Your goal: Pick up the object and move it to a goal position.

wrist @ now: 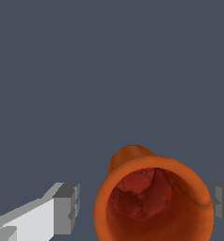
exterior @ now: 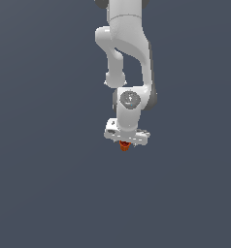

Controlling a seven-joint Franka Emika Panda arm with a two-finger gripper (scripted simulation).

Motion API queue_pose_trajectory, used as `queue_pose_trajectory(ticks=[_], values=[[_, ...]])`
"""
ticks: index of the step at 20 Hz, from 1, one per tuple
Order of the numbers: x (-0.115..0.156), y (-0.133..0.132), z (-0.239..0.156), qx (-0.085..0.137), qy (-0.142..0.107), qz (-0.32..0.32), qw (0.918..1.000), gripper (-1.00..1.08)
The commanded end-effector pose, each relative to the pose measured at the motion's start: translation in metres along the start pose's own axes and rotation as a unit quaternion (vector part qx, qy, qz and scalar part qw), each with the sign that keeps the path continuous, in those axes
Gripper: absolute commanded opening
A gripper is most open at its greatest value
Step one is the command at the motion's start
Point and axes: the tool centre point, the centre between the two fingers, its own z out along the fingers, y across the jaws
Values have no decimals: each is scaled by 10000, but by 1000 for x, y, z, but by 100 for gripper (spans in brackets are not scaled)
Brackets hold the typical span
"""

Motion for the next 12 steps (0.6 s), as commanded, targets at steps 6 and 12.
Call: queue_pose_trajectory(ticks=[6, 12], values=[[1, 0, 12, 1, 5, 5, 10000, -100], [1, 0, 12, 1, 5, 5, 10000, -100]])
